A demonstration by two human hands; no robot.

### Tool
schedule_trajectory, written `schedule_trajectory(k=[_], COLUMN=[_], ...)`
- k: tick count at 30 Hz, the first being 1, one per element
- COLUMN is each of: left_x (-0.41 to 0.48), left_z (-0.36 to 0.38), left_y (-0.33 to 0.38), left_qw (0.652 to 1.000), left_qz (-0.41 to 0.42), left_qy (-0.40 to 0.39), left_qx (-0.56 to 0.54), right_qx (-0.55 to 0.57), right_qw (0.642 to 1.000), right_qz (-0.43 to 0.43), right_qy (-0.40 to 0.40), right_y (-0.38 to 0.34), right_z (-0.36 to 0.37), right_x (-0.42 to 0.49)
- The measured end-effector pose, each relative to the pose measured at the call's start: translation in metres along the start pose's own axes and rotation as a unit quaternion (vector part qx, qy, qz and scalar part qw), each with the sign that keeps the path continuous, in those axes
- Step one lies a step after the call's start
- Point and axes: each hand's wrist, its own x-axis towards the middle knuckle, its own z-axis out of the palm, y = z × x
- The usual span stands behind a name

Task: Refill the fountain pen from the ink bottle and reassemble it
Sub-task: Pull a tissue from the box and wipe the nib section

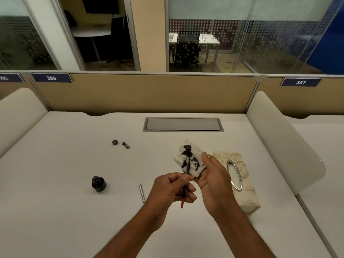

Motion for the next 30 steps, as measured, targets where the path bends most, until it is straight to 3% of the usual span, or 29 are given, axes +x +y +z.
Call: schedule_trajectory(k=[5,9,24,30], left_x=[-0.016,-0.027,-0.048,-0.052], left_z=[-0.013,-0.02,-0.019,-0.02], left_y=[0.003,0.002,0.003,0.001], left_qw=[0.999,0.999,0.997,0.987], left_qz=[-0.008,-0.013,-0.028,-0.053], left_qy=[0.001,-0.005,-0.049,-0.107], left_qx=[-0.032,-0.041,-0.058,-0.109], right_qx=[0.044,-0.023,-0.154,-0.128], right_qw=[0.992,0.982,0.959,0.959], right_qz=[0.066,0.066,0.09,0.099], right_qy=[-0.096,-0.177,-0.22,-0.231], right_y=[-0.004,-0.006,-0.008,-0.008], right_z=[-0.001,-0.002,0.001,-0.003], right_x=[-0.012,-0.014,-0.024,-0.027])
